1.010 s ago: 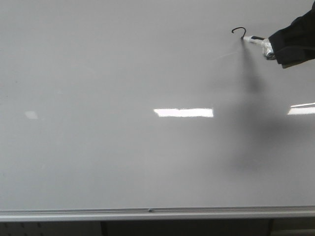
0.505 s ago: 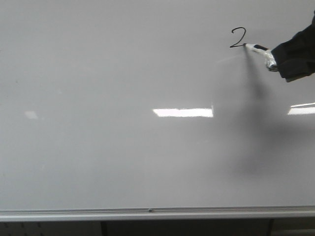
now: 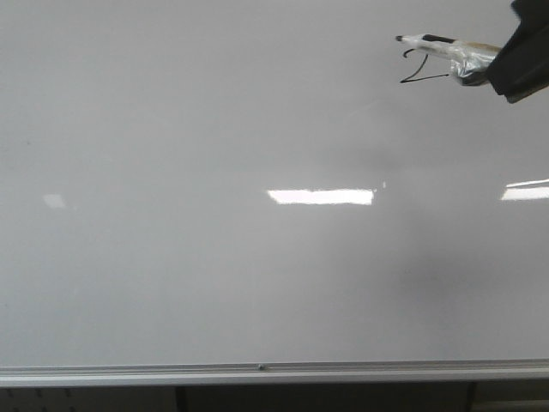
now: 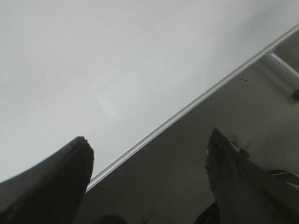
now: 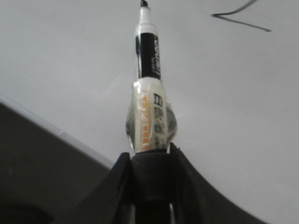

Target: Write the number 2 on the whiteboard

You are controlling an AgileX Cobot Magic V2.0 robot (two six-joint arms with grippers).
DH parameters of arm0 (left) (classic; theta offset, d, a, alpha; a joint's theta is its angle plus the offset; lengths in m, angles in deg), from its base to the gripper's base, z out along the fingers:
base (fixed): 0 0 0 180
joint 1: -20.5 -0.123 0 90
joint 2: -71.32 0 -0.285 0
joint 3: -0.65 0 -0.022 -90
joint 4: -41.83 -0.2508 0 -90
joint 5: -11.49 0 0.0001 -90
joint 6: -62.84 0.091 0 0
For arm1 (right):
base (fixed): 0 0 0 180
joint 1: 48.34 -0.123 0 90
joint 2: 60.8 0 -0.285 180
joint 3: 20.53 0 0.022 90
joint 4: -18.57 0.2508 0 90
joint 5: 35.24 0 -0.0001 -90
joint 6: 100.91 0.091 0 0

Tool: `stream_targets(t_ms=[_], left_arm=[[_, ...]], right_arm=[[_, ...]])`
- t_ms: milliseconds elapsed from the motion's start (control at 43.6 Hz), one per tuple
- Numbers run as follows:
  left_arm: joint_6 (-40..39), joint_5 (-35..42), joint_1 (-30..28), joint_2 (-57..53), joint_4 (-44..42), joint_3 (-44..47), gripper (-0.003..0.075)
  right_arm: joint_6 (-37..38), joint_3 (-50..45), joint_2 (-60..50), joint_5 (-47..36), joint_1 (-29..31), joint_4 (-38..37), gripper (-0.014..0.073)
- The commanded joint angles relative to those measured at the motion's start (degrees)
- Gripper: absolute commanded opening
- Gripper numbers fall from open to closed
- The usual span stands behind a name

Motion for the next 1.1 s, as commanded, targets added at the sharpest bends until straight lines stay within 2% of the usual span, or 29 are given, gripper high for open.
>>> stream_targets(t_ms=[0, 92, 207, 390, 574, 712, 964, 1079], left_arm=[[5.43, 1.65, 3.35, 2.22, 5.94, -3.95, 0.0501], [9.08, 0.71, 8.31, 5.32, 7.48, -5.99, 0.0501], [11.85, 0.2, 16.24, 9.29, 7.48, -8.69, 0.0501], [13.55, 1.15, 29.46, 16.91, 7.48, -13.28, 0.0502], [14.19, 2.32, 38.07, 24.96, 7.48, -17.83, 0.0502], [14.31, 2.56, 40.4, 29.47, 7.48, -20.59, 0.0501], [14.31, 2.68, 40.49, 31.93, 6.25, -22.2, 0.05], [14.31, 2.68, 40.49, 31.93, 5.98, -22.2, 0.0434]], right_arm=[[-6.24, 7.04, -2.13, 14.83, -2.31, -0.17, 0.0027], [-11.63, 10.55, -2.13, 27.01, -4.14, 1.25, 0.0027], [-17.33, 12.18, -2.13, 35.4, -5.37, 7.1, 0.0027], [-25.38, 12.16, -2.13, 39.34, -5.46, 17.39, 0.0027], [-26.89, 12.16, -2.13, 40.44, -5.46, 19.69, 0.0027], [-26.89, 12.16, -2.13, 41.01, -5.46, 19.69, 0.0027], [-26.89, 12.16, -2.13, 41.51, -5.46, 19.69, 0.0027], [-26.89, 12.16, -2.13, 41.51, -5.46, 19.69, 0.0027]])
